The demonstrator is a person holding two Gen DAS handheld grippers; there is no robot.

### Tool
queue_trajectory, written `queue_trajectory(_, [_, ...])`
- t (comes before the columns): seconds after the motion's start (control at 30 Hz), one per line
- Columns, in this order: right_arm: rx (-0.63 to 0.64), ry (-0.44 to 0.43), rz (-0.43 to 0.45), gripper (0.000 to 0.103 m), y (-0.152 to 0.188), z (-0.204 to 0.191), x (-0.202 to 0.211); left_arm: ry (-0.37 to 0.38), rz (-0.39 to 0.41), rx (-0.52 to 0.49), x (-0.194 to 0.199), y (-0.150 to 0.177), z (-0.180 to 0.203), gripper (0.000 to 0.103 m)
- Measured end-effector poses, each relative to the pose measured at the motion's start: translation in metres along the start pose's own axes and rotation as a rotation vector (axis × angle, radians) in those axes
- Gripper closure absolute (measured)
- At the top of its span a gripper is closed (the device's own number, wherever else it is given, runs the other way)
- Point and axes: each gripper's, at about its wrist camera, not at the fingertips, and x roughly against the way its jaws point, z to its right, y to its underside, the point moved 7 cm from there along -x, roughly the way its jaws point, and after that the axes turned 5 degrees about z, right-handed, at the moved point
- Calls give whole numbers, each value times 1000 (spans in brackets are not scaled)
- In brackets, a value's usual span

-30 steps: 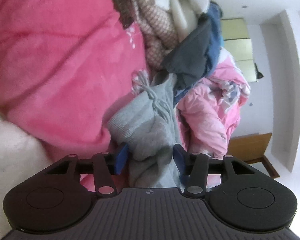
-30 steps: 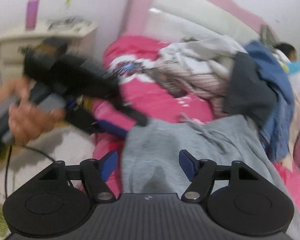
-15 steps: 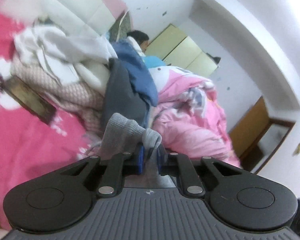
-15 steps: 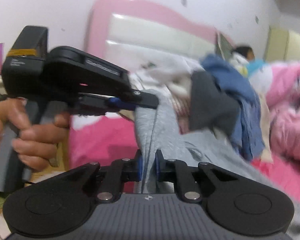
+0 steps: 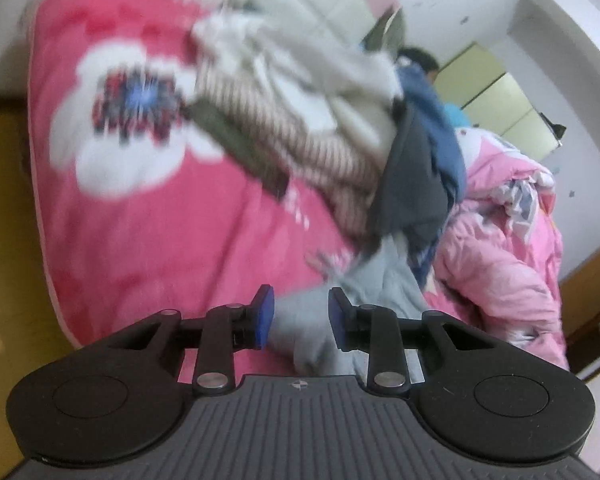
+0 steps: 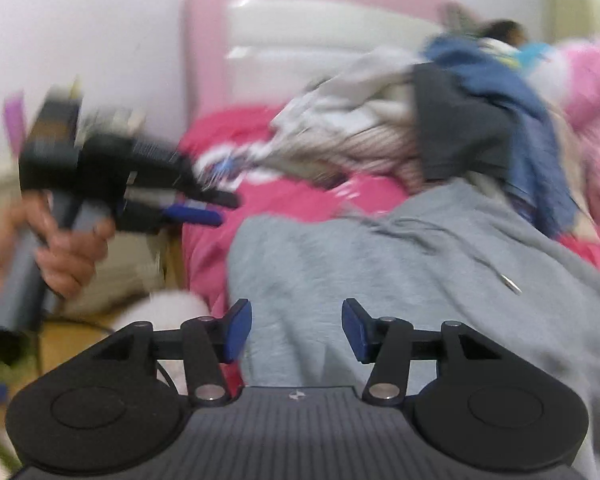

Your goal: Fold clothes

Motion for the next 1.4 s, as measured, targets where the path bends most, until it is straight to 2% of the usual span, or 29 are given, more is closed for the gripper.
queue_trajectory(0.1, [-195,71,76,50,1,40,48,29,38,-92,3,-5,21,74])
queue_trajectory(0.2, [-392,213,147,50,16,97,104,89,26,-197,2,4,52,74])
queue_trajectory(0.37, [-630,448,240,50,63,157,196,220,-109,-341,-15,45,113,73])
queue_trajectory(0.53, [-814,617,338,50,111,177,278,318,-232,-571,-29,108,168,70])
queue_trajectory(0.6, [-897,659,362,50,132,179,305,324,-264,-648,-36,136,178,70])
queue_trajectory(0.67, [-973,682,365,49,150,182,323,296,-318,-698,-47,161,178,70])
queue_trajectory(0.77, [-1058,702,343,46,174,190,335,202,-373,-731,-62,182,163,70])
queue_trajectory(0.87, [-1106,681,333,38,186,201,333,135,-424,-703,-73,187,143,70])
queue_trajectory(0.97, [-1120,647,317,37,187,227,322,148,-422,-659,-73,183,135,71])
queue_trajectory(1.13, [-1200,618,238,37,190,295,286,142,-417,-652,-76,182,134,71])
queue_trajectory(1.23, [-1240,574,188,47,192,331,255,135,-407,-665,-77,184,137,71])
queue_trajectory(1.27, [-1238,552,182,65,190,340,247,134,-402,-669,-77,184,137,71])
queue_trajectory(1.3, [-1240,529,173,89,187,349,239,132,-397,-673,-78,184,137,71])
queue_trajectory(1.33, [-1253,507,163,98,186,355,232,130,-393,-677,-78,184,137,71])
queue_trajectory(1.4, [-1270,503,189,99,180,358,229,125,-391,-679,-78,184,138,71])
